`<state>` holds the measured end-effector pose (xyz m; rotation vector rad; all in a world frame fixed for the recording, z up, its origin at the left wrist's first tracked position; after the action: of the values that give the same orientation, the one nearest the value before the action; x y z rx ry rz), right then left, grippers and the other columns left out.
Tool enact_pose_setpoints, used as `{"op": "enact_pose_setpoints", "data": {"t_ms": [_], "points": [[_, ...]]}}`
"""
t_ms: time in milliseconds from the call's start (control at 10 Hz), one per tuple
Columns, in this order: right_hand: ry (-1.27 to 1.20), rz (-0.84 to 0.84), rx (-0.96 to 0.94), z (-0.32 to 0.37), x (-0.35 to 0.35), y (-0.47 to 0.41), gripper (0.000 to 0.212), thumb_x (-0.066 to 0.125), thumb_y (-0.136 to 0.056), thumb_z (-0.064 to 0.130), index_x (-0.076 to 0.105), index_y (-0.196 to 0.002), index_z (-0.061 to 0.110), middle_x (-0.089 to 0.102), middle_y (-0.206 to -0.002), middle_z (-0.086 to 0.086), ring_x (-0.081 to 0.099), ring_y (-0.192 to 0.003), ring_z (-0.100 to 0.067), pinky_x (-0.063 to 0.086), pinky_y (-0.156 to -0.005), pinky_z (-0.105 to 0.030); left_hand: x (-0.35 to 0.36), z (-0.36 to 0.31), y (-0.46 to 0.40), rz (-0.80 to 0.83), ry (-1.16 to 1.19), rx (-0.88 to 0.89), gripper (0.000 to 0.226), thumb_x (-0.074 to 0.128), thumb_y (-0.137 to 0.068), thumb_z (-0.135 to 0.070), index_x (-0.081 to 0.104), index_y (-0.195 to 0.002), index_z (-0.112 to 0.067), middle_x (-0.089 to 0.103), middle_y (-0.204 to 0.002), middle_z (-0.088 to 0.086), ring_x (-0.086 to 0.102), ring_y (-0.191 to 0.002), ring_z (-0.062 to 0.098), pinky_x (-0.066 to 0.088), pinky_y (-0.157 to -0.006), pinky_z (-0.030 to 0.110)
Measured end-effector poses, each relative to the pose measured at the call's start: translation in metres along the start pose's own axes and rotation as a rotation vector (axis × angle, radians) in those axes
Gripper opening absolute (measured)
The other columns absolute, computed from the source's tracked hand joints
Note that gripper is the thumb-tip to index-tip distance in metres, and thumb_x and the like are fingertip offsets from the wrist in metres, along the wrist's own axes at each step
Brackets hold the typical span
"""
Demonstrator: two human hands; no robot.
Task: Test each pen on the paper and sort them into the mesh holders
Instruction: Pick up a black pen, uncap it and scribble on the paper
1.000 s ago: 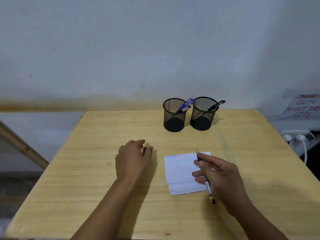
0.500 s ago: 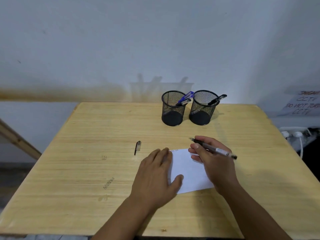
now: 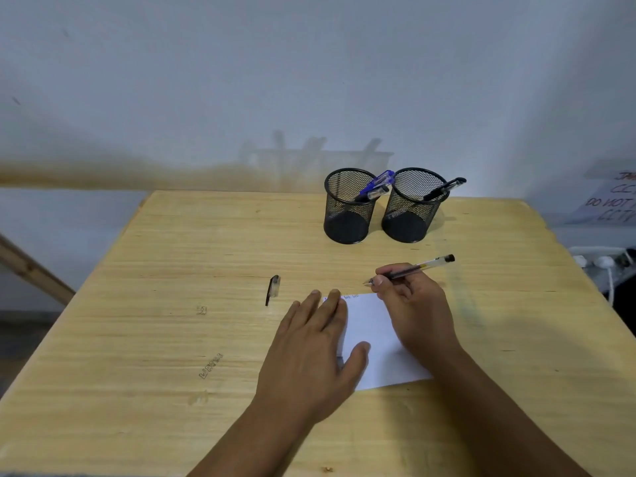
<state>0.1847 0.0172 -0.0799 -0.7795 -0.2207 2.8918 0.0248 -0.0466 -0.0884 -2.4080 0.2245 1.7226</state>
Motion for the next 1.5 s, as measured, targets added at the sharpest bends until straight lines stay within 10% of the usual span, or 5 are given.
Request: {"op": "enact_pose_setpoints", "data": {"t_ms": [200,500,1500], "points": [[0.072,-0.018,-0.033,0.0042,-0.0053,0.0041,0.007,0.072,-0.087,0.019,0.067,-0.09,0.024,0.063,-0.075,0.027,0.061,-0.075,0.017,0.043,-0.067,0.0,0.0029,0.0002,-0.0005,0.006,-0.033,0.022,0.058,0.019,-0.101,-0.041,0.022,-0.155,-0.022,0.017,-0.163,-0.007,0.003,-0.151,0.013,0.006,-0.123,0.034],[0.099,-0.041,-0.019,0.0061,-0.0048,0.0039,0.012,0.075,-0.083,0.021,0.063,-0.083,0.024,0.071,-0.074,0.007,0.068,-0.073,-0.004,0.051,-0.07,-0.016,0.0063,-0.0022,-0.0009,0.04,-0.083,0.025,0.062,0.015,-0.1,-0.041,0.005,-0.157,-0.016,0.001,-0.165,0.001,-0.006,-0.151,0.018,0.0,-0.123,0.035],[0.136,-0.004,0.032,0.0004,0.0018,0.0036,0.011,0.073,-0.085,0.025,0.063,-0.085,0.021,0.062,-0.068,0.023,0.059,-0.072,0.019,0.042,-0.063,0.001,0.0043,-0.0027,-0.0016,0.037,-0.081,0.017,0.063,0.019,-0.1,-0.041,0.012,-0.156,-0.016,0.006,-0.165,0.0,-0.002,-0.152,0.018,0.002,-0.123,0.035]]}}
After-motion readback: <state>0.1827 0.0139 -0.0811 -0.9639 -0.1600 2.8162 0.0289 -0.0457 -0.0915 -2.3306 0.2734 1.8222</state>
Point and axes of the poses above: each hand's wrist, its own y-axis away from the middle knuckle, its own x-axis out of the palm, z = x × y, the point moved 6 cm from there along -y, towards the middle knuckle
